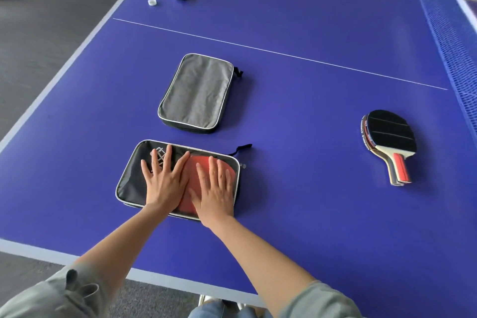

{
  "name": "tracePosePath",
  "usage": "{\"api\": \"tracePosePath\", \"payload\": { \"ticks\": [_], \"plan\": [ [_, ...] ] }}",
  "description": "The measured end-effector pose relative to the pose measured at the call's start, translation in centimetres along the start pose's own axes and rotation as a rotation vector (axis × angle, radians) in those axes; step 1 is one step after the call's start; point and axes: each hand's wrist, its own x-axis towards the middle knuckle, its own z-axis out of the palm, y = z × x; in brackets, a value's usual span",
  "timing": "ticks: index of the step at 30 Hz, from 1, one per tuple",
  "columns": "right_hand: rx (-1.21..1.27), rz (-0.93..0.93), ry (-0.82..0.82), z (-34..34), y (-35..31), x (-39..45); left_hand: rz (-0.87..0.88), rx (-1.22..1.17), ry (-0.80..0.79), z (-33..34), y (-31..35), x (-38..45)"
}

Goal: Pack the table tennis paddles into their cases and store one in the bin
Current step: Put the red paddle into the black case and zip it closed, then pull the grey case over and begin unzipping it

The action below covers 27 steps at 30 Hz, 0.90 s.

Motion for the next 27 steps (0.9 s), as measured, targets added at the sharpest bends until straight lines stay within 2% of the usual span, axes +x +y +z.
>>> {"api": "tracePosePath", "payload": {
  "ticks": [4,9,14,20,24,27],
  "plan": [
    [0.106,-0.097,0.031,-2.8,3.6,0.4,0.003,-0.052,0.035,-1.3,2.9,1.0],
    [0.128,0.098,0.147,-6.2,11.5,-0.6,0.242,-0.024,0.043,-2.5,10.9,2.3],
    [0.108,0.259,0.196,-9.1,21.0,-2.6,0.368,-0.004,-0.017,-2.1,21.7,3.2],
    [0.092,0.394,0.237,-12.1,34.5,-6.5,0.446,-0.092,-0.062,-0.7,34.8,2.3],
    [0.029,0.415,0.240,-13.6,42.1,-7.7,0.488,-0.093,-0.060,0.0,42.1,2.7],
    [0.073,0.442,0.240,-14.2,45.9,-6.8,0.437,-0.181,-0.103,0.4,46.4,4.2]
  ]
}}
